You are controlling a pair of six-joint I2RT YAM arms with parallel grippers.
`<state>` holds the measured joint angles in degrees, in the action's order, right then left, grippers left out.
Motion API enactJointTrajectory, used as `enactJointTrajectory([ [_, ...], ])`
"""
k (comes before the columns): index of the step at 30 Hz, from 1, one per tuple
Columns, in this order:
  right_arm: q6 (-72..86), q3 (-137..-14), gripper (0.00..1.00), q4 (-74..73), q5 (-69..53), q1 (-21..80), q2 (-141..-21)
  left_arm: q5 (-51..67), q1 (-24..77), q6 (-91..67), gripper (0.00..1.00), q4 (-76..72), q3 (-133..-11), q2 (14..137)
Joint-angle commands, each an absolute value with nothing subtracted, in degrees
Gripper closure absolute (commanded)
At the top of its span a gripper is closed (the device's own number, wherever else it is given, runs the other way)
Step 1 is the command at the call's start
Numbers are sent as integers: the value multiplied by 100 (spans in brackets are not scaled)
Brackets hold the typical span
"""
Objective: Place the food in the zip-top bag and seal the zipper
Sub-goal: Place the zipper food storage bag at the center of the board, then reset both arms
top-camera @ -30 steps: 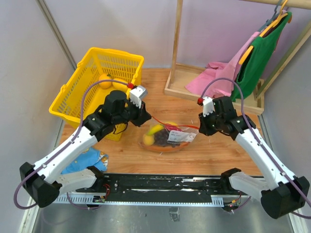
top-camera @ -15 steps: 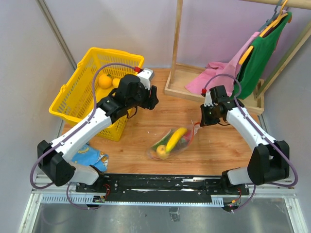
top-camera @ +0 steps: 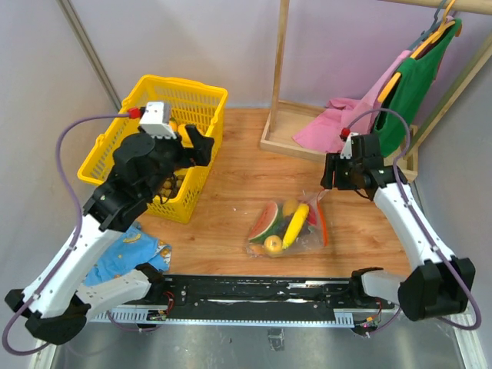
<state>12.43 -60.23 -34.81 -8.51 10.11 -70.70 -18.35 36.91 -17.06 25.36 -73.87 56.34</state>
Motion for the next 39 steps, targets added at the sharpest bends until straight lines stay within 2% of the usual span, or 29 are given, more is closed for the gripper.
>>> enactJointTrajectory([
  [1, 1247, -5899, 33, -3538, -429, 949, -6295, -2583, 3665, -2089, 1, 3028, -7251, 5130],
  [3, 1181, -5929, 26, -3692, -256, 946, -5918, -2690, 3665, -2160, 1, 3094, -7192, 4815],
  [5, 1157, -6006, 24, -3926, -38, 939, -5531, -2710, 3665, -2174, 1, 3115, -7115, 4502],
  [7, 1042, -6046, 11, -4132, 265, 935, -5166, -2783, 3665, -2150, 1, 3151, -7032, 4221],
  [8, 1044, -6047, 1, -4210, 414, 938, -4952, -2849, 3669, -2123, 1, 3144, -6957, 4079],
  [12, 1203, -6040, 2, -4492, 892, 935, -4169, -2994, 3665, -2074, 1, 3067, -6658, 3378],
  [18, 1161, -5362, 2, -3862, 1380, 938, -2454, -3134, 3665, -1948, 1, 3276, -6490, 2511],
  [24, 1148, -4958, 2, -3905, 1509, 938, -1089, -3189, 3665, -1613, 1, 3131, -6366, 1876],
  [39, 1289, -5085, 2, -4397, 1886, 937, -773, -3085, 3665, -1428, 1, 3163, -6276, 1648],
])
